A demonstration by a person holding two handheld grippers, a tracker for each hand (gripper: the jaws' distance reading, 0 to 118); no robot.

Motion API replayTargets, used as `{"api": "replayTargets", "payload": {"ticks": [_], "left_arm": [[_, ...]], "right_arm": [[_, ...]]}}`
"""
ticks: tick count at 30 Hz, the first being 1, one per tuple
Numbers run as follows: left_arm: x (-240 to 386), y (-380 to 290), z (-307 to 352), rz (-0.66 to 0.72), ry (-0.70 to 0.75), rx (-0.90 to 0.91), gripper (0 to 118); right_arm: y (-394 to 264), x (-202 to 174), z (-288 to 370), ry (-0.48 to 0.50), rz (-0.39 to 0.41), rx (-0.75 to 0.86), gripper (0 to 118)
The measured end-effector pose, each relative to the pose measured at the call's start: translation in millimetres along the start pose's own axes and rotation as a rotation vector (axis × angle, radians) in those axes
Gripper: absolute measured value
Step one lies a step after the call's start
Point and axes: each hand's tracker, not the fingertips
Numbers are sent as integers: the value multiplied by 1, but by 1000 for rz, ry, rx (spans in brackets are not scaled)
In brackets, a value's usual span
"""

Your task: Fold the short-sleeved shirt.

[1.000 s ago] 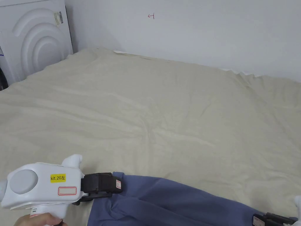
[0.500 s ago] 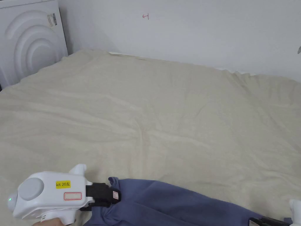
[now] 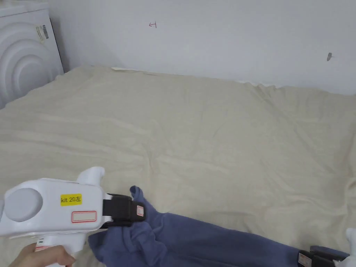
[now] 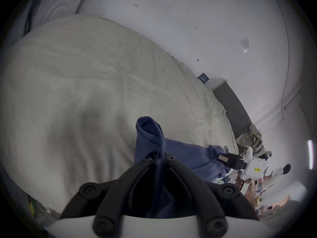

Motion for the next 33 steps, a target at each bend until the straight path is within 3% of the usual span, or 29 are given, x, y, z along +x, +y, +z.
{"api": "replayTargets", "payload": {"ticks": [9, 13, 19, 20, 21, 22, 23, 24, 27, 32, 33], "left_arm": [[114, -22, -116, -218, -11, -218, 7], [144, -32, -163, -211, -37, -269, 7], [169, -49, -200, -322, -26, -405, 9], [173, -52, -198, -374, -35, -399, 17], [173, -53, -195, -382, -47, -389, 36], [173, -53, -192, -370, -70, -385, 82], [171, -52, -189, -342, -100, -375, 111], [169, -50, -183, -315, -145, -370, 118], [155, -32, -159, -192, -211, -332, 116], [139, -10, -110, -225, -124, -175, 115], [133, -9, -106, -228, -82, -153, 109]], "right_arm": [[-5, 27, 29, 4, -59, 59, 0], [-8, 42, 42, -19, -70, 75, 0], [-15, 62, 51, -38, -115, 94, 0], [-15, 63, 52, -38, -124, 95, 0], [-17, 64, 52, -38, -130, 96, 0], [-17, 67, 52, -37, -134, 98, 0], [-18, 67, 53, -36, -134, 96, 0], [-18, 67, 53, -36, -132, 95, 0], [-18, 65, 54, -34, -121, 96, 0], [-17, 61, 58, -22, -105, 109, 0], [-17, 60, 59, -26, -100, 111, 0]]}}
